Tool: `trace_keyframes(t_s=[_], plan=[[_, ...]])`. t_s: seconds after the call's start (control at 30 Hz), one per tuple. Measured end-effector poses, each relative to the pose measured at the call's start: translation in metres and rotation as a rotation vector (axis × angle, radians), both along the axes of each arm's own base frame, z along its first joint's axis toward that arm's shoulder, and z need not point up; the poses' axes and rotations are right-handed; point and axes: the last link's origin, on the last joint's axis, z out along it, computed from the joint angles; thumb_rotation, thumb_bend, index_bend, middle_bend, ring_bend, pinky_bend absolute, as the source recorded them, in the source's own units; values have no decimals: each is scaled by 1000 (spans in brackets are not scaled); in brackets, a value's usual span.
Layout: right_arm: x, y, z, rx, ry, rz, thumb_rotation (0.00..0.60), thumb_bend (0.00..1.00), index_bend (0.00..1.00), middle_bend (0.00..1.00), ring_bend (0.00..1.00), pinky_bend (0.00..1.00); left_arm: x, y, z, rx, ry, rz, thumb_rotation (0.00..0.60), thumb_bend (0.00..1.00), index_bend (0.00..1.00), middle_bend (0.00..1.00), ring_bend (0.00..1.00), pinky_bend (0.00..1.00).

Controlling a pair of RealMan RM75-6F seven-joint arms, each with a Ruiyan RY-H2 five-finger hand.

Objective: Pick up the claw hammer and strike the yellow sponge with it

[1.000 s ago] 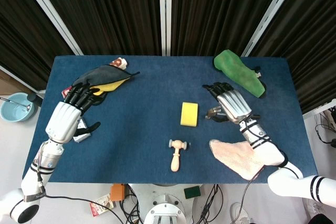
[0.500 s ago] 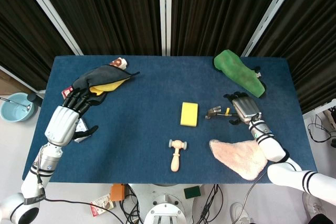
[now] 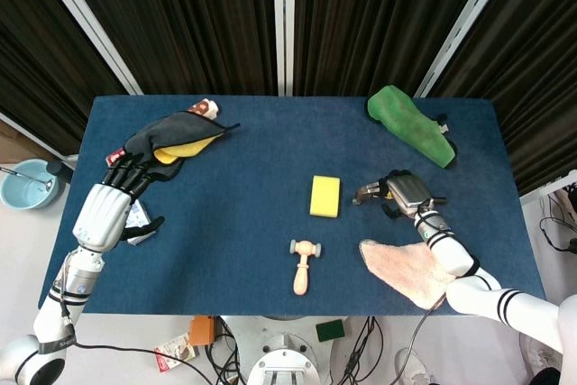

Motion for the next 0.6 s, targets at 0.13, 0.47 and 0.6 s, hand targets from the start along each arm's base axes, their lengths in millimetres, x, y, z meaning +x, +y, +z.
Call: trace_keyframes(t_s=[0.13,0.47,0.6], plan=[[1,1,-3,11,-11,1,600,509,465,393,208,229,-1,-1,1,3,2,2,600,123,290,177,82,108],[-1,-1,-4,17,-3,2,600,593,475,404,226,237,-3,-2,1,3,2,8,600,124,290,176,82,108],[-3,-2,-3,16,3,0,600,604,478,407,227,237,-4,-3,2,5,2,11,600,123,290,176,81,108]])
